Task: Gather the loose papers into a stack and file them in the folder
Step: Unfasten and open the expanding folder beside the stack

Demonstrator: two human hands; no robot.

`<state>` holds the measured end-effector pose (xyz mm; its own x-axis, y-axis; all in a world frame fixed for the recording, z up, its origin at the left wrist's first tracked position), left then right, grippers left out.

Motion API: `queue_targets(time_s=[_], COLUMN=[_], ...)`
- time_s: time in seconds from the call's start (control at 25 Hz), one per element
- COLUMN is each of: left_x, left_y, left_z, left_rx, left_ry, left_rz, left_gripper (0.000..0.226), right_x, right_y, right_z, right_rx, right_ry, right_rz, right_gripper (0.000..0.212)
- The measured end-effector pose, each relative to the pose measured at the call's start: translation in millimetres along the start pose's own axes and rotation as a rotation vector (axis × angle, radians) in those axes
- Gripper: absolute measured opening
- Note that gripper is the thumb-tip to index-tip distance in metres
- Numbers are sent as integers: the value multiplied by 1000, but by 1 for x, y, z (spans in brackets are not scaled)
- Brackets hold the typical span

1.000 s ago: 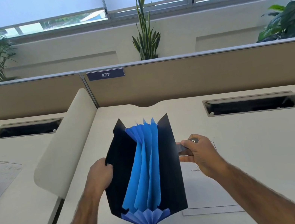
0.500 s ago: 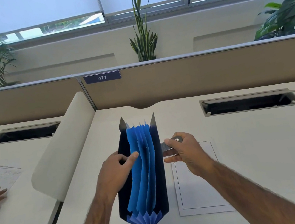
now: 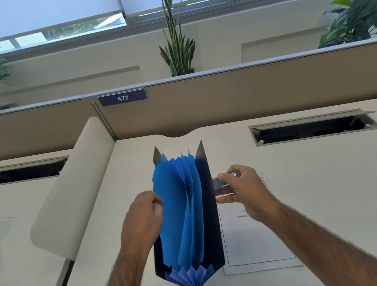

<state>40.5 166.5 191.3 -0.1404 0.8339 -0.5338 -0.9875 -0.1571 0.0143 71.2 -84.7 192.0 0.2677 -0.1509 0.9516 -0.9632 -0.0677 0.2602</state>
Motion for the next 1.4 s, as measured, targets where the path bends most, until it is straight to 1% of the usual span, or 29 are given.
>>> queue_targets(time_s=[0.08, 0.12, 0.16, 0.2, 0.24, 0.32, 0.52, 0.56, 0.6, 0.64, 0.68, 0.72, 0.76, 0.8, 0.84, 0.88, 0.92, 0.96, 1.0, 1.04, 1.08, 1.12, 1.2, 1.28, 1.4], left_x=[-10, -14, -18, -21, -22, -22, -13, -12, -11, -12, -15, -19, -25, -30, -34, -37, -39, -40, -41, -42, -44, -45, -45, -42, -34], left_y=[0, 1, 1, 2, 1, 0, 2, 3, 5, 5, 5, 6, 6, 5, 5, 5, 6, 5, 6, 7, 7, 8, 7, 7, 6], left_z=[-5, -7, -9, -12, -14, -15, -10, -10, -11, -11, -12, -13, -14, -16, -17, -19, -21, -22, -23, -23, -23, -23, -23, -23, -22], left_rx=[9, 19, 36, 59, 75, 67, 14, 17, 29, 44, 67, 95, 115, 126, 133, 138, 140, 146, 158, 171, 179, 181, 175, 161, 157], left_ry=[-16, -42, -71, -101, -118, -93, -50, -38, -20, 0, 21, 37, 54, 71, 90, 95, 97, 115, 143, 170, 195, 219, 239, 249, 289], left_rz=[59, 89, 89, 83, 75, 85, 117, 109, 90, 64, 33, 21, 11, 18, 25, 28, 25, 18, 6, -6, -15, -20, -17, 0, 28], left_gripper=[45, 54, 56, 51, 41, 23, 12, 7, 10, 27, 47, 63, 71, 75, 75, 73, 70, 67, 64, 62, 60, 59, 58, 57, 55], right_x=[1, 1, 1, 0, 0, -1, -10, -13, -17, -21, -25, -28, -32, -36, -41, -48, -55, -64, -72, -79, -84, -87, -89, -92, -94], right_y=[-2, -2, -4, -4, -5, -6, -6, -5, -3, -2, -1, -2, -6, -12, -19, -28, -39, -51, -62, -73, -83, -92, -105, -114, -121], right_z=[-5, -8, -9, -10, -10, -6, 31, 39, 44, 47, 48, 50, 54, 58, 64, 73, 82, 93, 102, 110, 118, 123, 129, 132, 131], right_rx=[18, 22, 24, 26, 28, 17, -155, -169, -158, -120, -61, -4, 29, 25, -13, -85, -161, -208, -202, -148, -77, -16, 41, 51, 15], right_ry=[8, 18, 31, 45, 54, 49, 75, 91, 108, 111, 94, 72, 56, 63, 107, 217, 407, 658, 914, 1129, 1268, 1337, 1397, 1443, 1439], right_rz=[11, 17, 23, 27, 29, 26, -13, -22, -32, -36, -30, -10, 18, 45, 64, 73, 87, 97, 75, 18, -48, -111, -189, -225, -257], right_gripper=[17, 18, 18, 18, 17, 18, 18, 18, 18, 19, 28, 41, 55, 63, 63, 56, 45, 34, 26, 30, 44, 57, 72, 78, 82])
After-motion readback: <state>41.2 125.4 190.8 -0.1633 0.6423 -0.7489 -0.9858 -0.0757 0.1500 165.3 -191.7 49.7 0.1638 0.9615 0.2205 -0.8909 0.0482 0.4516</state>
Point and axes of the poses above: each hand's wrist, its own y-axis away from the middle knuckle, its own z-axis out of the back of the hand, x = y × z, the point moved 1 cm from there along -y, towards the middle knuckle, and after that the axes turned 3 degrees about x, right-handed, at the moved point
